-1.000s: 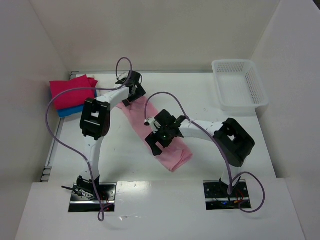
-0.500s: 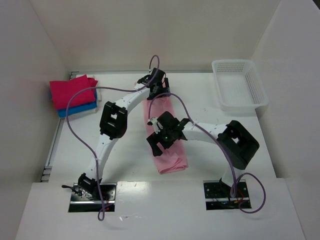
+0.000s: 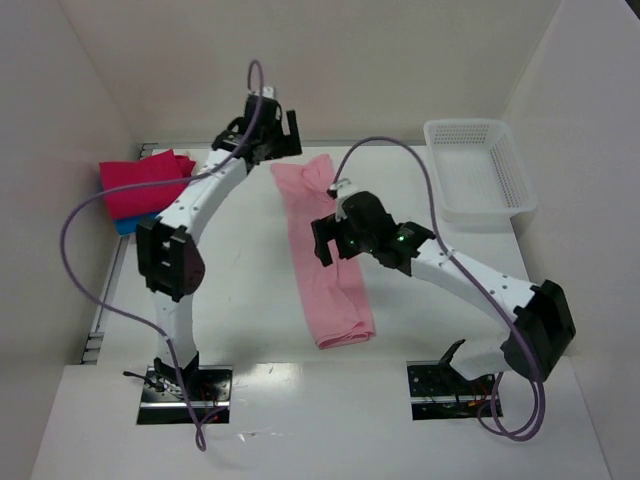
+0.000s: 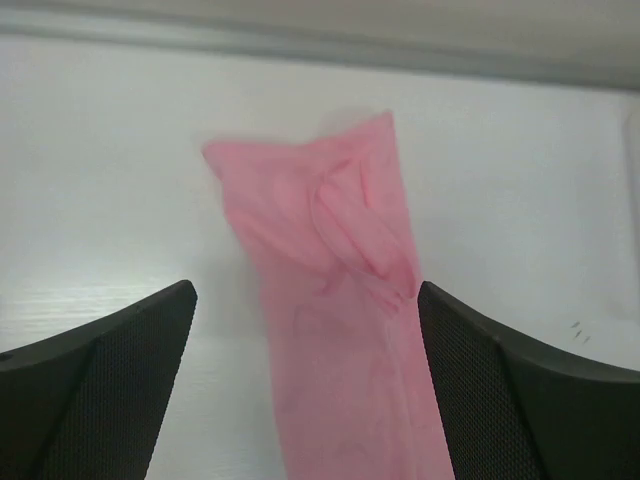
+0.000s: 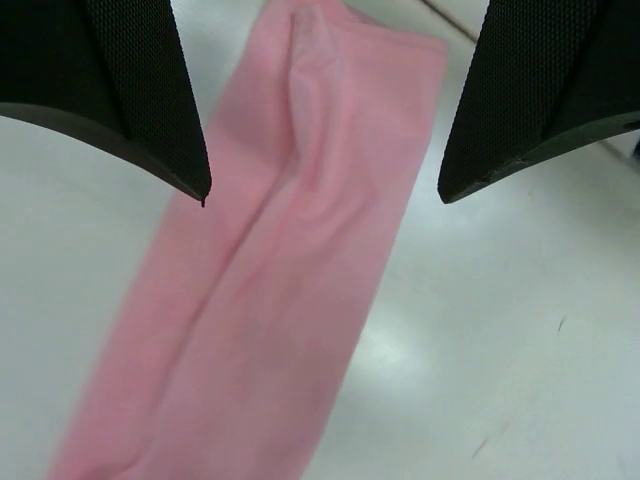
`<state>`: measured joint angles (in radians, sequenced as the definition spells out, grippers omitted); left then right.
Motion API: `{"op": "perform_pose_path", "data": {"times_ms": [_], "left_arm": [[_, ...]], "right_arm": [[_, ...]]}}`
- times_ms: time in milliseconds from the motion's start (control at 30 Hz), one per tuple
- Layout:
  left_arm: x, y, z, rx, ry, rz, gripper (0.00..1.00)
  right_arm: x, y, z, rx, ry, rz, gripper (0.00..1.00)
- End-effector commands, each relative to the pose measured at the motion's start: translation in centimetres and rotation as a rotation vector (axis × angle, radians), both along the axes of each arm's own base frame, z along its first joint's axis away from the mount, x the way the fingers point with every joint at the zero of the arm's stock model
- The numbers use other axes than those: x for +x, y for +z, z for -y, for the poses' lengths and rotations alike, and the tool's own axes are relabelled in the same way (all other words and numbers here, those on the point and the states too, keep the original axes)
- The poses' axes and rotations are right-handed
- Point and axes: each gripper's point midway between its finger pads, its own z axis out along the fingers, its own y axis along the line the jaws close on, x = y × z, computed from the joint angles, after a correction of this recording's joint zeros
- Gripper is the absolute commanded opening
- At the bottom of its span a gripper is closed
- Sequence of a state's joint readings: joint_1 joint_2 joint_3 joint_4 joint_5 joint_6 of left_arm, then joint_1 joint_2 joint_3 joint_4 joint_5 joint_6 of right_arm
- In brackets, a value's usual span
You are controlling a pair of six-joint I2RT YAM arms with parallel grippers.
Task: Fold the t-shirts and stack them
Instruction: Rotate the tshirt 90 degrees
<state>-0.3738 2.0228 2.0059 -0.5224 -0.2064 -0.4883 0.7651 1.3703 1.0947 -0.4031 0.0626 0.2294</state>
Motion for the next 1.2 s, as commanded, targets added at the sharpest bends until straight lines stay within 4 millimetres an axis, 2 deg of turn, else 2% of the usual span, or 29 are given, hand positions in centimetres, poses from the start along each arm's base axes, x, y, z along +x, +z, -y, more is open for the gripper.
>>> {"op": "perform_pose_path", "data": {"times_ms": [0, 33, 100, 133, 200, 233, 300, 333, 367, 433, 600, 700, 733, 767, 833, 867, 967, 1033, 1100, 1167], "left_arm": [[-2.9, 4.6, -1.1, 0.016, -0.056, 0.079, 0.99], [-3.7, 4.9, -1.0, 0.004, -0.077, 0.073, 0.99], [-5.7, 2.8, -0.6, -0.023, -0.119, 0.008, 0.99], [-7.2, 2.0, 0.3, -0.054, -0.171, -0.019, 0.99], [-9.3, 0.0, 1.8, -0.099, -0.238, -0.077, 0.99], [-10.6, -1.6, 2.3, -0.101, -0.266, -0.114, 0.99], [-12.6, -3.5, 3.5, -0.145, -0.313, -0.184, 0.99], [-13.5, -4.4, 3.7, -0.153, -0.325, -0.211, 0.98], [-14.5, -5.3, 3.8, -0.156, -0.335, -0.236, 0.98], [-15.6, -6.5, 3.7, -0.165, -0.330, -0.271, 0.96], [-18.1, -7.6, 4.6, -0.193, -0.394, -0.311, 0.87], [-20.3, -8.6, 6.5, -0.191, -0.462, -0.350, 0.79], [-21.1, -9.1, 7.1, -0.183, -0.482, -0.366, 0.70], [-22.3, -9.9, 8.2, -0.170, -0.516, -0.390, 0.66], [-23.4, -10.4, 9.4, -0.159, -0.551, -0.408, 0.54], [-24.6, -11.4, 10.0, -0.148, -0.568, -0.444, 0.44], [-25.8, -12.7, 10.0, -0.140, -0.556, -0.489, 0.26], [-27.3, -13.9, 10.2, -0.121, -0.577, -0.523, 0.21], [-28.3, -14.1, 10.5, -0.136, -0.583, -0.540, 0.13], [-29.5, -14.9, 10.6, -0.138, -0.607, -0.569, 0.10]], "right_arm": [[1.3, -0.6, 4.5, -0.097, -0.194, -0.003, 1.00], [1.2, -1.7, 5.0, -0.129, -0.202, -0.022, 1.00], [0.7, -3.6, 5.4, -0.171, -0.200, -0.061, 1.00], [0.3, -4.7, 5.2, -0.178, -0.187, -0.091, 0.97], [0.1, -5.6, 4.5, -0.162, -0.166, -0.122, 0.82], [-0.1, -5.9, 3.9, -0.131, -0.153, -0.138, 0.73], [-0.2, -6.4, 3.3, -0.101, -0.151, -0.153, 0.47], [-0.4, -6.8, 2.9, -0.091, -0.134, -0.167, 0.39], [-0.4, -6.6, 2.6, -0.078, -0.126, -0.165, 0.34], [-0.9, -7.4, 2.4, -0.072, -0.108, -0.191, 0.31], [-2.2, -9.1, 3.2, -0.082, -0.131, -0.243, 0.11], [-2.8, -9.9, 3.6, -0.089, -0.154, -0.277, 0.08], [-3.2, -11.2, 3.9, -0.110, -0.166, -0.308, 0.08], [-3.3, -11.7, 4.2, -0.131, -0.174, -0.321, 0.08], [-3.5, -13.0, 4.8, -0.172, -0.216, -0.361, 0.06], [-2.9, -12.9, 4.8, -0.183, -0.238, -0.352, 0.04], [-3.3, -14.2, 5.1, -0.225, -0.242, -0.390, 0.00], [-3.3, -14.4, 5.1, -0.227, -0.249, -0.399, 0.00], [-3.3, -14.4, 5.1, -0.222, -0.258, -0.403, 0.00], [-3.7, -14.4, 5.3, -0.214, -0.280, -0.417, 0.00]]}}
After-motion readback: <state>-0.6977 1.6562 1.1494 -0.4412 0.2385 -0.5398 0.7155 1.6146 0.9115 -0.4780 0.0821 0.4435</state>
